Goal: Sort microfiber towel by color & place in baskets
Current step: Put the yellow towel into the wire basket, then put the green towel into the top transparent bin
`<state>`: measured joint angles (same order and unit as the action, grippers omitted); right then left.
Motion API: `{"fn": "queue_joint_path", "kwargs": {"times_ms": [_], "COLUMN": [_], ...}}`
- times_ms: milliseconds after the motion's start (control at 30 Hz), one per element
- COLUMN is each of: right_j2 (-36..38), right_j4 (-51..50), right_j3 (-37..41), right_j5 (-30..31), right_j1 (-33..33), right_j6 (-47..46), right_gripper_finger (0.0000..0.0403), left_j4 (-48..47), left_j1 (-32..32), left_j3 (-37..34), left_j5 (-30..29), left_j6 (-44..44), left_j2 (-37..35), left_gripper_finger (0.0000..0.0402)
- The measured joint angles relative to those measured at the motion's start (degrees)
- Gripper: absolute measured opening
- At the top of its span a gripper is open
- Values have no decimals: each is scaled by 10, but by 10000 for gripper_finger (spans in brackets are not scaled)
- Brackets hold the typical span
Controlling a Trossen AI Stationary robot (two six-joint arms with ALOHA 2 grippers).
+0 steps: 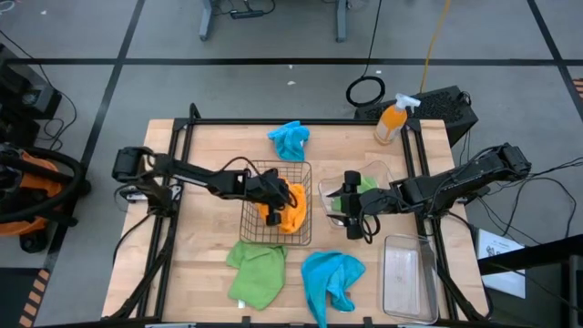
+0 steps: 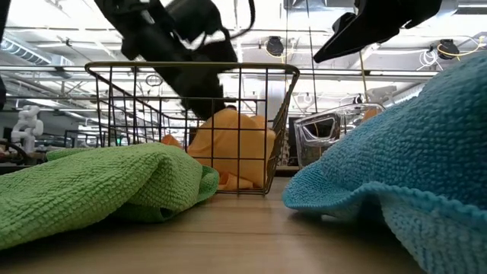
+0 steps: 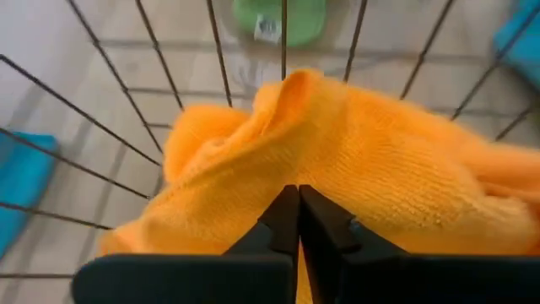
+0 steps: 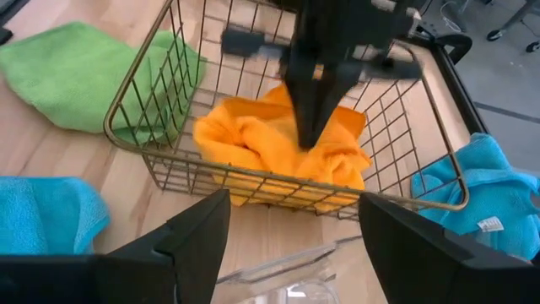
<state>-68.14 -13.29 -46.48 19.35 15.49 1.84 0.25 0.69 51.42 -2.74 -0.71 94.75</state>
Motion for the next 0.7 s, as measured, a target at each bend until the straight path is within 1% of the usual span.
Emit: {"fn": "queue_joint_path", "kwargs": {"times_ms": [67,167,267,433,567,633,700], "right_j2": [0,0,0,0,0,0,0], "right_j4": [-4,-8,-17,-12,0,7,17], "right_j3": [0,0,0,16,37,44,47], "right_j5": [0,0,0,0,0,0,0], "right_j1": [0,0,0,1,1,1,1], "right_j6": [-3,-8,-14,-15,-17,-17,-17], "right_gripper_finger": [254,254,254,254,254,254,254], "left_j4": [-7,-39,-76,-101,-82,-53,-49], "left_j1": [0,0,7,31,72,103,143], "left_j3": [0,0,0,0,0,1,0], "left_j5": [0,-3,-12,-66,-91,-93,-84], "left_j6": [5,25,26,43,93,105,106], "left_j2": [-20,-53,-84,-134,-160,-159,-158], "left_gripper_finger": [20,37,59,95,114,118,119]}}
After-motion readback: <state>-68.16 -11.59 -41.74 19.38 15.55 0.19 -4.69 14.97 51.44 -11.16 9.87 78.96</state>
